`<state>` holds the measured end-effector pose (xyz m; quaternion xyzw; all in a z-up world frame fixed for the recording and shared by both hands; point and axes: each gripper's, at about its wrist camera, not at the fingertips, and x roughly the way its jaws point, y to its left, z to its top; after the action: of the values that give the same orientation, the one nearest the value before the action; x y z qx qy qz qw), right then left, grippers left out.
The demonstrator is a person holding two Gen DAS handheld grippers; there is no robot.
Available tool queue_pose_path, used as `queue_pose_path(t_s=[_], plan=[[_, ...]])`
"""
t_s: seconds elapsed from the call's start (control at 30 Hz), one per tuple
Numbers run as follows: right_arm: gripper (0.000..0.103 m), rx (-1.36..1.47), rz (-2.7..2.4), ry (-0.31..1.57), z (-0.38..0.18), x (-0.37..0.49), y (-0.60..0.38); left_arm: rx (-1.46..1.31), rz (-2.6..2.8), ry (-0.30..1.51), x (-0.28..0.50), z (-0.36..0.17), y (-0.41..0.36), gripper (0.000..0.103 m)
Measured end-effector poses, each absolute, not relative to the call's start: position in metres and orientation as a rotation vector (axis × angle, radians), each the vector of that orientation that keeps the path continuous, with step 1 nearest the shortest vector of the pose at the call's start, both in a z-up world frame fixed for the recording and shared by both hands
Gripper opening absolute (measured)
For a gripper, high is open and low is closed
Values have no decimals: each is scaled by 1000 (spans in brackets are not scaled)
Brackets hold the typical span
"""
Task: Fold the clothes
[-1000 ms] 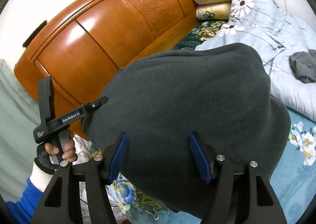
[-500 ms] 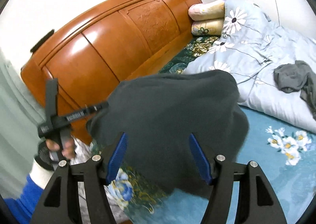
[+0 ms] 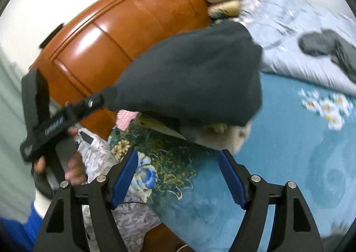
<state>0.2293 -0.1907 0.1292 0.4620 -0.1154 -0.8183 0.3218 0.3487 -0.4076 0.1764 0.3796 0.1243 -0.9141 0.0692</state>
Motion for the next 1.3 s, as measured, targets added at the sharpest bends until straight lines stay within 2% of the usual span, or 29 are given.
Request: queue_pose_path(t_s=[0.13, 0.27, 0.37, 0.4, 0.6, 1.3], plan=[[81, 1206, -2270, -278, 118, 233, -187, 1157, -2568, 303, 357, 151, -406, 103], [83, 1154, -2366, -225, 110, 241, -187, 1077, -2491, 301, 364, 149, -406, 103], [98, 1132, -2393, -234, 106, 246, -186, 1112, -2473, 324, 359, 145, -408, 103], [99, 1116, -2409, -230, 106, 247, -186, 1117, -2463, 331, 359, 142, -408, 103], [103, 1051, -2485, -201, 108, 249, -187, 1144, -2406, 372, 359, 129, -411, 103], [103, 965, -2552, -73, 98, 259, -195, 1218, -2428, 340, 348, 109, -403, 103]])
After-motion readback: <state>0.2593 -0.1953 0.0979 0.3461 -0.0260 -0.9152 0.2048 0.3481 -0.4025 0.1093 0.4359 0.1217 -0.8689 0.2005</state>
